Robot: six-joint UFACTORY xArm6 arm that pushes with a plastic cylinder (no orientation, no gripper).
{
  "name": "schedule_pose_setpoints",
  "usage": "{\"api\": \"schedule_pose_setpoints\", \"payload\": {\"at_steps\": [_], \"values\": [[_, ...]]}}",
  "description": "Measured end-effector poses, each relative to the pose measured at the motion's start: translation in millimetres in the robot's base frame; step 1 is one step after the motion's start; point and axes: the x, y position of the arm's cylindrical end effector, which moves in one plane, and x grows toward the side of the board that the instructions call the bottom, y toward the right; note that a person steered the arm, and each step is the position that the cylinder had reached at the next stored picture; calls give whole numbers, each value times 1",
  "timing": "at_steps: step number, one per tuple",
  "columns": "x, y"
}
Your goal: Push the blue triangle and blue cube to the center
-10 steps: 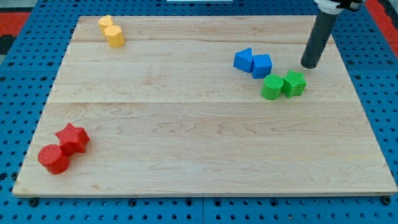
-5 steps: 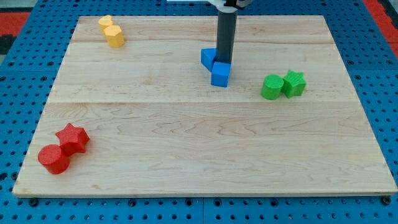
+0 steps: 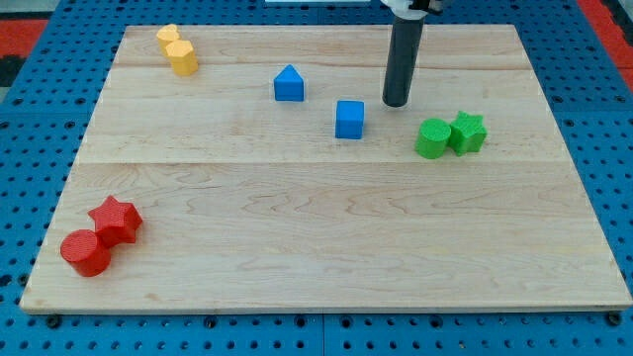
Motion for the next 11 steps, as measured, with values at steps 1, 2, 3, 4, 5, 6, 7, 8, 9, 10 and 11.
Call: {"api": "schedule_pose_setpoints", "payload": {"at_steps": [1,2,3,4,5,6,7,8,9,10,11], "values": [[24,-5],[31,-5],[31,-16],[31,-66],[31,-101],[27,-91],[-13,-47],[-77,-52],[-113,-101],[-122,-123],[-117,-124]]}}
